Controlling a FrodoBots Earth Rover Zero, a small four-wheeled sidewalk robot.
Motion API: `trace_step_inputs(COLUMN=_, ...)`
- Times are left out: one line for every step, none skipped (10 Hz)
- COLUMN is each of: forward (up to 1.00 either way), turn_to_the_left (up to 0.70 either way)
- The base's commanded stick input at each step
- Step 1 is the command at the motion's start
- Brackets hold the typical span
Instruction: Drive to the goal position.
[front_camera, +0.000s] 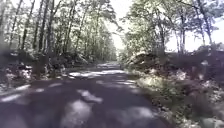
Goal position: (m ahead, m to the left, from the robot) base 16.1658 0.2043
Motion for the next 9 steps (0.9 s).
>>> trace_step_inputs(forward=0.45, turn_to_the_left=0.00)
trace_step_inputs(forward=0.45, turn_to_the_left=0.00)
trace_step_inputs(forward=0.45, turn_to_the_left=0.00)
trace_step_inputs(forward=0.45, turn_to_the_left=0.00)
trace_step_inputs(forward=0.45, turn_to_the_left=0.00)
trace_step_inputs(forward=0.45, turn_to_the_left=0.00)
trace_step_inputs(forward=0.45, turn_to_the_left=0.00)
trace_step_inputs(forward=0.45, turn_to_the_left=0.00)
trace_step_inputs(forward=0.45, turn_to_the_left=0.00)
